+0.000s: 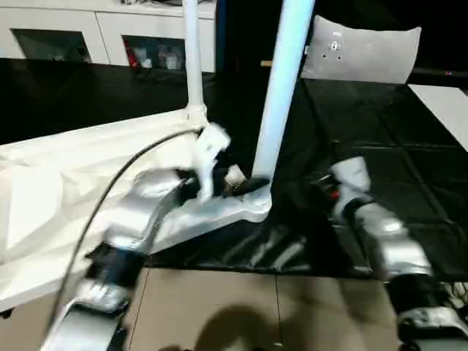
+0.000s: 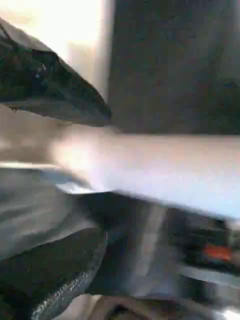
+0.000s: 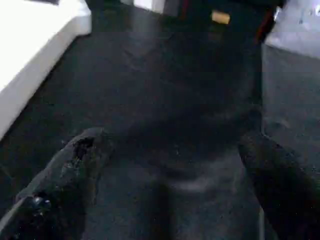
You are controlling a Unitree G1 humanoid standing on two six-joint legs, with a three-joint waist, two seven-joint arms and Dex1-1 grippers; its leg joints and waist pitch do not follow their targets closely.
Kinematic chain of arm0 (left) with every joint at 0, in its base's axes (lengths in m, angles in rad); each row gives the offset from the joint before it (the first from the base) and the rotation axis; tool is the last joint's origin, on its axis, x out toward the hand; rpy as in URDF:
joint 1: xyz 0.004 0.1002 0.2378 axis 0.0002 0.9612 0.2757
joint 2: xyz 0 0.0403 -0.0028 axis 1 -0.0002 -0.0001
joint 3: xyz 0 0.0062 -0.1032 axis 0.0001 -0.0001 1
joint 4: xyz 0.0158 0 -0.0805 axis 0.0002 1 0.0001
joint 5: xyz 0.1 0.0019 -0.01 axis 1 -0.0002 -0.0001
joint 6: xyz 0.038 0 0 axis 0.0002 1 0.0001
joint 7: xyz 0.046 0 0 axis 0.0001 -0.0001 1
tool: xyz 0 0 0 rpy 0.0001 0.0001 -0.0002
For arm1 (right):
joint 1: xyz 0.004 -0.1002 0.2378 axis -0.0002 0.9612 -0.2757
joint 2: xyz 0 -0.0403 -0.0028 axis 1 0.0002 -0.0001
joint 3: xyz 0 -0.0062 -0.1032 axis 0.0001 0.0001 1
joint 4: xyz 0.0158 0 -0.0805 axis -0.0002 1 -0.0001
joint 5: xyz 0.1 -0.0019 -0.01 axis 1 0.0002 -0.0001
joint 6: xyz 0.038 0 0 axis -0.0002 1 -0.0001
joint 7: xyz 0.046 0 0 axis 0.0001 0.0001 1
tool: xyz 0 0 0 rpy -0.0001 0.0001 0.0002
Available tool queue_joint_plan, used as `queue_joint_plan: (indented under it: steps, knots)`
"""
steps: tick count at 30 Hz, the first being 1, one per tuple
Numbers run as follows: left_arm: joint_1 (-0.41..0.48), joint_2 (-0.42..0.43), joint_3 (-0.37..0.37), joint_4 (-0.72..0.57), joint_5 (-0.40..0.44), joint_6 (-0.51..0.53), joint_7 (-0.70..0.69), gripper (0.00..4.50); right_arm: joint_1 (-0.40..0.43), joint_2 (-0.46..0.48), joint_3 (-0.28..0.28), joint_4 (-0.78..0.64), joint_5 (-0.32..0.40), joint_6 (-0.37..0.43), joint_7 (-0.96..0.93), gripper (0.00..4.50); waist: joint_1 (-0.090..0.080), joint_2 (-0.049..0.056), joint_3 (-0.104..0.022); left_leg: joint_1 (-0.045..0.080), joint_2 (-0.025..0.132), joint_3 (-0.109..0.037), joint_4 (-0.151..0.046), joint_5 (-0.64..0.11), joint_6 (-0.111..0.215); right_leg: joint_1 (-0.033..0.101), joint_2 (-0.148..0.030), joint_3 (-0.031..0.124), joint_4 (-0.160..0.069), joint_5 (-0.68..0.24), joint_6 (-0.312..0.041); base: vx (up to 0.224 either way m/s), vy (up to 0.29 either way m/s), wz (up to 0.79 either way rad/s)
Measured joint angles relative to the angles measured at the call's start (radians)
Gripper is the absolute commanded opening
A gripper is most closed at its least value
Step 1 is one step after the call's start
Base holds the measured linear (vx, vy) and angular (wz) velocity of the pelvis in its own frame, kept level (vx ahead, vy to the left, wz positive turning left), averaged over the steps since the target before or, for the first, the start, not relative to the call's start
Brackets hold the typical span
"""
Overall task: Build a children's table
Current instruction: Rotate table base
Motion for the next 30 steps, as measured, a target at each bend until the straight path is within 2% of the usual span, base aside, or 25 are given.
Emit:
queue_joint_plan:
  steps: [2,5,6,9,11,14,19,22,25,27,30]
  knots:
    - [0.014,0.020,-0.016,-0.037,0.011,0.030,0.001,3.60,0.024,-0.016,0.000,-0.060,0.014,0.020,0.028,4.50,0.006,0.000,0.000,0.000,0.000,0.000,0.000,0.001,0.001,0.002,0.000,0.000,-0.001,0.000,0.000,0.000,0.000,0.00]
    - [0.031,0.054,-0.031,-0.122,0.027,0.091,0.016,3.60,0.108,-0.084,0.016,-0.191,0.039,0.083,0.104,4.50,0.018,0.000,0.000,0.002,0.000,0.000,0.001,-0.001,-0.001,0.005,0.000,0.000,-0.003,0.000,0.001,0.000,0.000,0.00]
    - [0.033,0.056,-0.032,-0.136,0.033,0.107,0.029,3.26,0.129,-0.105,0.022,-0.219,0.039,0.103,0.123,4.50,0.020,0.000,0.000,0.001,0.000,0.000,0.001,-0.002,-0.004,0.005,0.000,0.000,-0.004,0.001,0.002,0.000,0.000,0.00]
    - [0.057,0.059,-0.048,-0.178,0.081,0.155,0.092,3.19,0.252,-0.175,0.044,-0.365,0.056,0.167,0.200,4.50,0.022,0.000,0.000,0.003,0.000,0.000,0.000,-0.003,-0.003,0.007,0.000,0.000,-0.006,-0.002,0.006,0.000,0.000,0.00]
    - [0.064,0.059,-0.067,-0.170,0.106,0.174,0.120,2.87,0.302,-0.191,0.051,-0.436,0.080,0.208,0.230,4.50,0.016,0.000,0.000,0.003,0.000,0.000,0.000,-0.003,-0.003,0.007,0.000,0.000,-0.006,-0.003,0.010,0.000,0.000,0.00]
    - [0.063,0.059,-0.085,-0.166,0.118,0.182,0.126,2.69,0.321,-0.209,0.069,-0.522,0.109,0.254,0.258,4.50,0.003,0.001,0.000,0.003,0.000,-0.001,0.000,-0.003,-0.004,0.008,0.000,-0.001,-0.006,-0.002,0.011,0.000,0.000,0.00]
    - [0.062,0.053,-0.095,-0.120,0.118,0.196,0.135,2.31,0.367,-0.245,0.098,-0.644,0.159,0.348,0.307,4.50,0.000,0.002,-0.001,0.009,0.000,-0.002,0.000,-0.003,-0.004,0.014,0.000,-0.003,-0.009,-0.003,0.012,0.000,0.000,0.00]
    - [0.058,0.051,-0.108,-0.101,0.134,0.198,0.141,1.98,0.375,-0.245,0.115,-0.672,0.159,0.378,0.312,4.50,-0.003,0.002,-0.001,0.009,0.000,-0.003,0.000,-0.003,-0.004,0.015,0.000,-0.003,-0.011,-0.003,0.012,0.000,0.000,0.00]
    - [0.053,0.056,-0.117,-0.076,0.157,0.193,0.155,1.93,0.375,-0.245,0.115,-0.689,0.158,0.395,0.305,4.50,-0.004,0.002,-0.001,0.009,0.000,-0.003,0.000,-0.004,-0.003,0.015,0.000,-0.004,-0.012,-0.003,0.013,0.000,0.000,0.00]
    - [0.048,0.058,-0.117,-0.059,0.158,0.188,0.157,1.58,0.375,-0.245,0.115,-0.694,0.159,0.401,0.301,4.50,-0.004,0.002,-0.001,0.009,0.000,-0.003,0.000,-0.004,-0.003,0.015,0.000,-0.004,-0.012,-0.003,0.013,0.000,0.000,0.00]
    - [0.045,0.060,-0.117,-0.052,0.156,0.178,0.153,1.42,0.374,-0.245,0.118,-0.698,0.161,0.422,0.292,4.50,-0.003,0.002,-0.001,0.008,0.000,-0.004,0.000,-0.004,-0.003,0.016,0.000,-0.005,-0.012,-0.003,0.013,0.000,0.000,0.00]
